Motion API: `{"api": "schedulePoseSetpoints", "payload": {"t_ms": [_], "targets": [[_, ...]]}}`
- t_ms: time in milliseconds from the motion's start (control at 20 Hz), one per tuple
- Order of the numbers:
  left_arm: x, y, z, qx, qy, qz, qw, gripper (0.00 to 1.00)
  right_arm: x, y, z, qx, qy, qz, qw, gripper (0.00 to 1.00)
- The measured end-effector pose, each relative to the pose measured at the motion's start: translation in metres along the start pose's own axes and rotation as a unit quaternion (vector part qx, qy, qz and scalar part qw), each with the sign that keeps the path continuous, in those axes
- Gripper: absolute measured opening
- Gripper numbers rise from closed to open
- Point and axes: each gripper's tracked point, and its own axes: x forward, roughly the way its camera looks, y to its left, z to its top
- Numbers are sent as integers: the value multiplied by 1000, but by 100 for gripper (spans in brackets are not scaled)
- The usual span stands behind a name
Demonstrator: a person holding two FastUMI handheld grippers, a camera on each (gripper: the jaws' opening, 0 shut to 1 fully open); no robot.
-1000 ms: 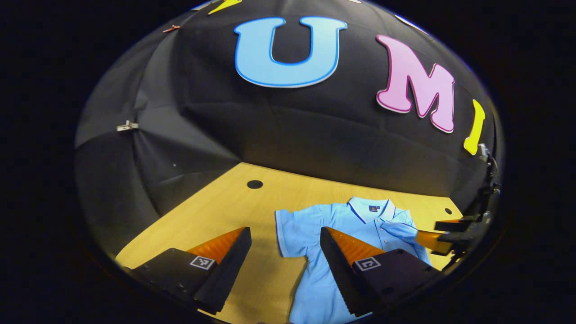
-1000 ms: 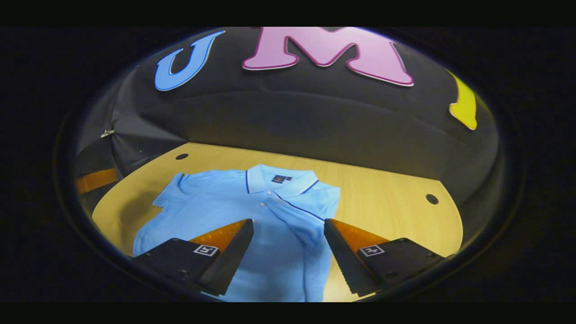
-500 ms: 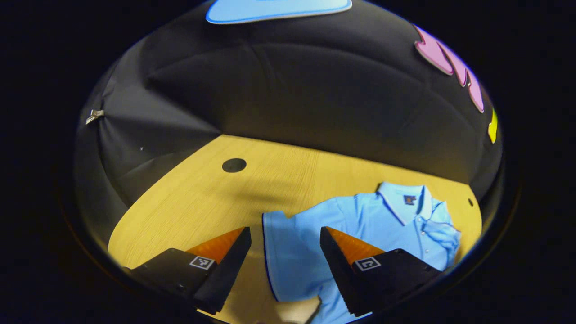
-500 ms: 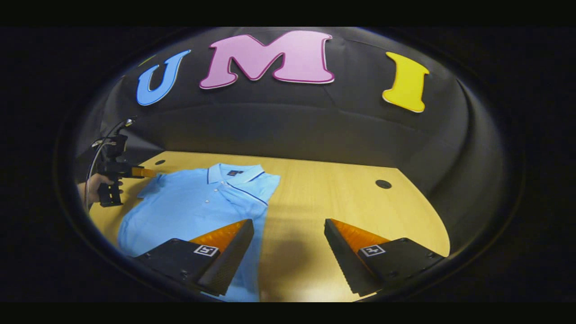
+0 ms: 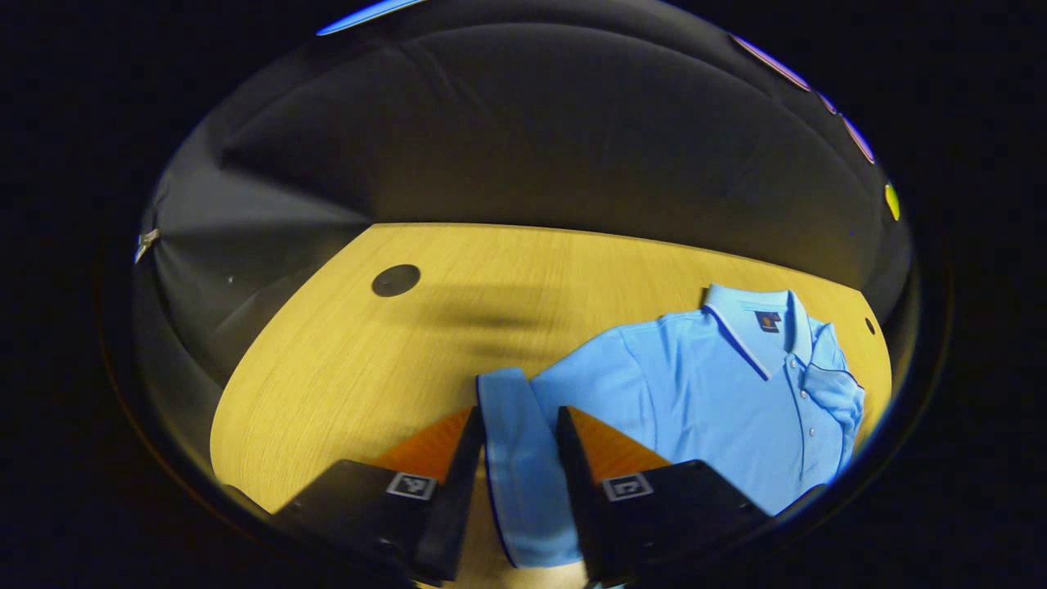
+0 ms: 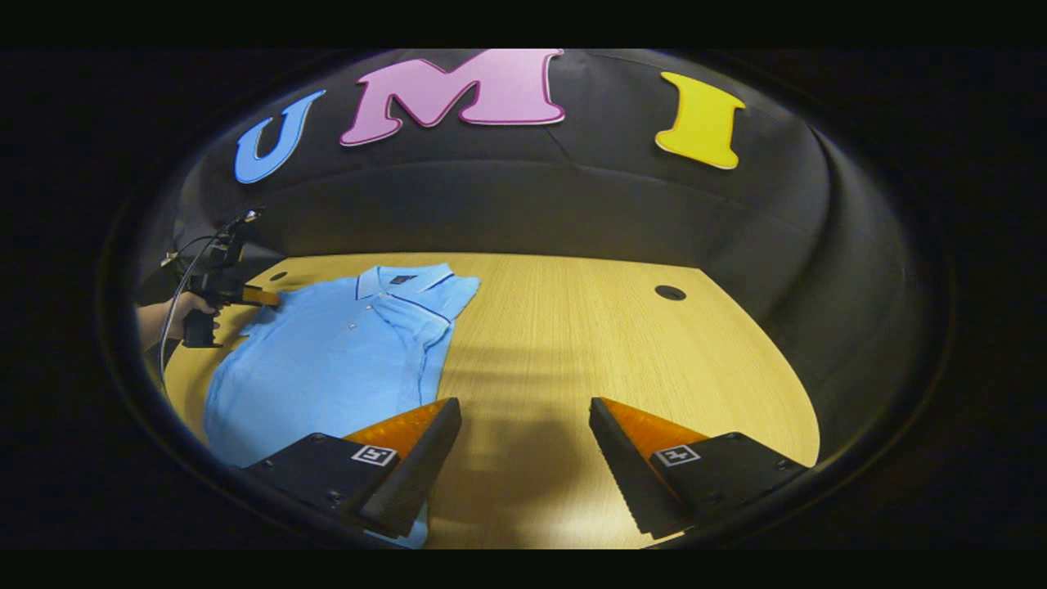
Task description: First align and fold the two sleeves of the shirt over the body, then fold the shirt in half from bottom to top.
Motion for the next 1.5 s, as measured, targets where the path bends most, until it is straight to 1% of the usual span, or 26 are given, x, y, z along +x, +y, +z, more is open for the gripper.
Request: {"api": "schedulePoseSetpoints", "payload": {"t_ms": [100,150,200,250,350,400,550,700,800,900,950,1000,1050,1100,1200,1350,1500], "targets": [[4,-7,-1,-2,-5,-4,1000,24,-4,-1,-2,11,8,2,1000,98],[5,-7,-1,0,-9,-1,1000,22,-6,-2,-2,12,9,0,1000,98],[5,-7,1,1,-10,3,1000,10,-9,-5,-1,14,9,-1,1000,98],[3,-7,2,6,-10,10,1000,7,-13,-9,0,15,9,-3,1000,98],[-4,0,7,33,-13,43,998,6,-20,-17,3,19,9,-11,1000,98],[-10,-4,16,42,-24,50,998,6,-23,-20,4,20,8,-15,1000,98],[-36,-29,45,79,-52,47,994,6,-32,-23,7,23,7,-21,999,98],[-55,-76,59,98,-61,20,993,6,-43,-18,7,24,9,-18,1000,98],[-63,-121,63,99,-67,-19,993,6,-52,-15,11,22,5,-15,1000,98],[-67,-166,63,80,-70,-63,992,6,-57,-12,15,17,0,-13,1000,98],[-74,-188,58,70,-69,-92,991,6,-61,-11,18,15,-3,-13,1000,98],[-84,-205,60,63,-72,-116,989,15,-66,-10,20,13,-7,-13,1000,98],[-94,-211,62,59,-78,-122,988,20,-71,-9,21,12,-9,-14,1000,98],[-107,-210,62,55,-83,-124,987,44,-81,-10,20,11,-11,-16,1000,98],[-130,-192,61,47,-94,-114,988,92,-95,-8,18,16,-11,-19,1000,98],[-178,-148,45,26,-110,-103,988,97,-112,-1,7,22,-7,-23,999,98],[-236,-101,7,6,-109,-95,989,97,-134,14,-10,35,4,-22,999,98]]}}
